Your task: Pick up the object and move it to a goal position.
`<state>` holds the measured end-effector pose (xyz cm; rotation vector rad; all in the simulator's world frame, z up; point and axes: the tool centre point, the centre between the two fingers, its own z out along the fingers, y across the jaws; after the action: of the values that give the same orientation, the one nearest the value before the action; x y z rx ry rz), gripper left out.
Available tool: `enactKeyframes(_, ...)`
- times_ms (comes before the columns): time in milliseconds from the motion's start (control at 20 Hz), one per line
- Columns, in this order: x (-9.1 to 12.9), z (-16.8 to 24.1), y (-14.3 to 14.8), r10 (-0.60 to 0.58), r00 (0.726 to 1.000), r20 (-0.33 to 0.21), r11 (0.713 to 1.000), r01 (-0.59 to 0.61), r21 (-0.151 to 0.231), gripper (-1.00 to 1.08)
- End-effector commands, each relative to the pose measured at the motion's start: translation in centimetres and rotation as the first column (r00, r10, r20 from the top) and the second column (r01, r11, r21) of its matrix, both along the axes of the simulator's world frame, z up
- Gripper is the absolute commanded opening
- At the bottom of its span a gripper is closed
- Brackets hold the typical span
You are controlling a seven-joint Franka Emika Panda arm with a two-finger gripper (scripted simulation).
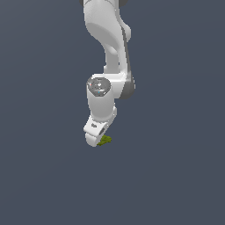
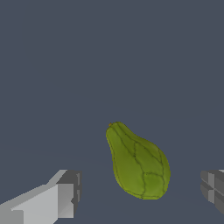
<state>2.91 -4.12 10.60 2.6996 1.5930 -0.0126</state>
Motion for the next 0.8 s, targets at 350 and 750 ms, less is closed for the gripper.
enactKeyframes(350, 0.4, -1.1, -1.1, 0.182, 0.983, 0.002, 0.983, -0.182, 0.007, 1.00)
enactKeyframes(750, 0.5, -1.5, -1.4, 0.242, 0.970, 0.003, 0.970, -0.242, 0.010, 1.00)
